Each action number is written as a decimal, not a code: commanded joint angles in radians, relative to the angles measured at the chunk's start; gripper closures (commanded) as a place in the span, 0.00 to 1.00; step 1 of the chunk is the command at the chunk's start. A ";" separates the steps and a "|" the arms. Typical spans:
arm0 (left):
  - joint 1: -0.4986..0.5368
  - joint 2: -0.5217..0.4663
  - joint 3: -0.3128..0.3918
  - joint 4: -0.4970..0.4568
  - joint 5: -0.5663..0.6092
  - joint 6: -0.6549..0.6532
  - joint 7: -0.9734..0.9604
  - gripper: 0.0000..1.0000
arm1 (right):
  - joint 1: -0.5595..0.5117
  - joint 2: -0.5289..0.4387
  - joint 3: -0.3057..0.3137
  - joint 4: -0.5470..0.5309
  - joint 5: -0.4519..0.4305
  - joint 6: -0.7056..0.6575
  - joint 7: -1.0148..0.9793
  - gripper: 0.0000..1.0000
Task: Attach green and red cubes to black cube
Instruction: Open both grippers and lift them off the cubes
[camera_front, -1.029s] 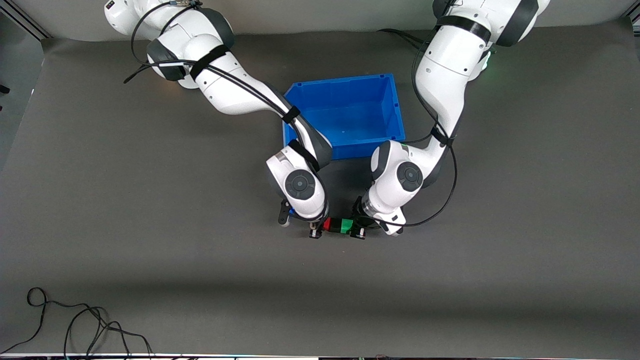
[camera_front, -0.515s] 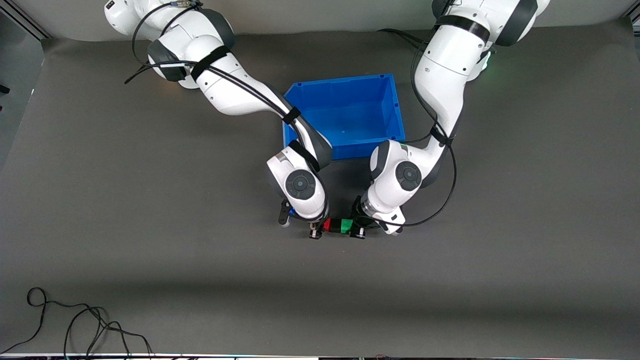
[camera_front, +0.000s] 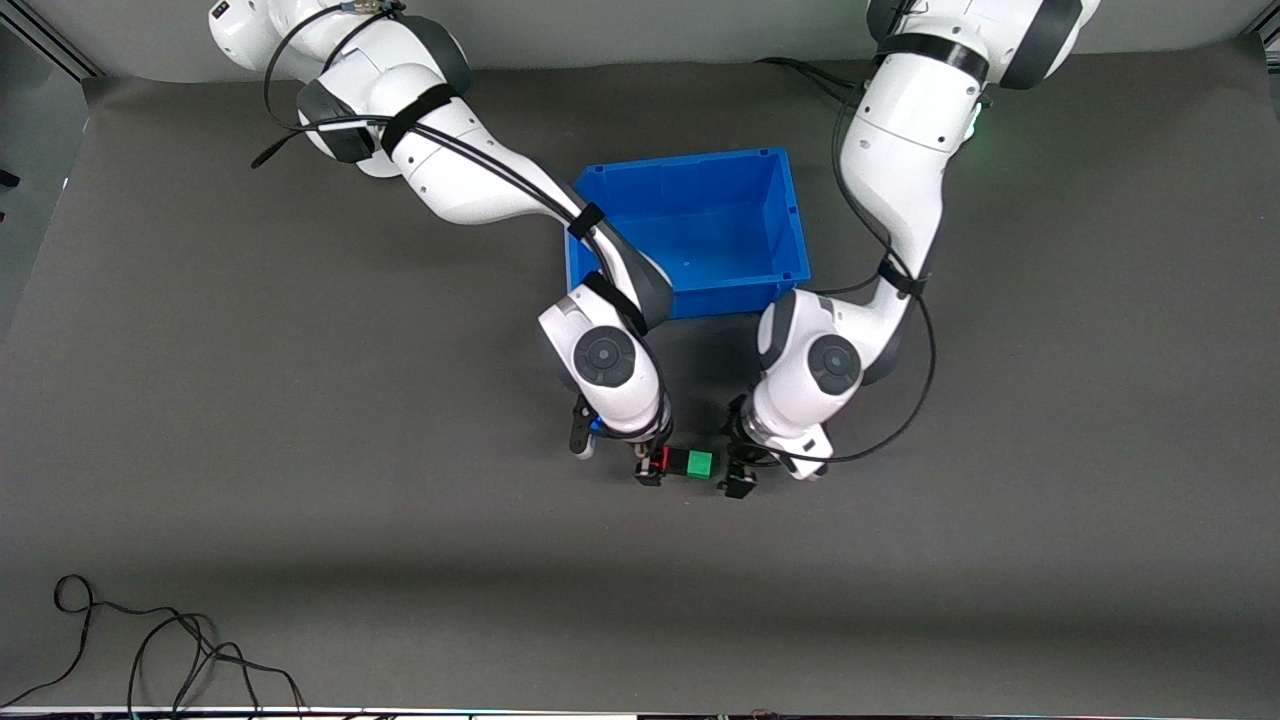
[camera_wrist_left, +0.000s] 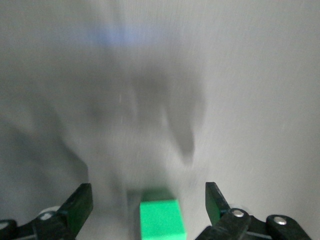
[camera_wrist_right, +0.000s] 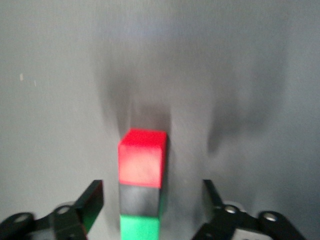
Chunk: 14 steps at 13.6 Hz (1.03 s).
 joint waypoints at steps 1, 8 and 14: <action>0.004 -0.079 0.077 -0.031 0.018 -0.116 -0.020 0.00 | 0.000 -0.038 0.019 0.005 -0.011 -0.026 -0.151 0.00; 0.242 -0.347 0.107 -0.123 0.140 -0.536 0.386 0.00 | -0.106 -0.242 0.050 -0.003 0.007 -0.464 -0.772 0.01; 0.363 -0.548 0.106 -0.111 0.346 -0.829 0.850 0.00 | -0.310 -0.514 0.049 -0.009 0.061 -0.864 -1.220 0.01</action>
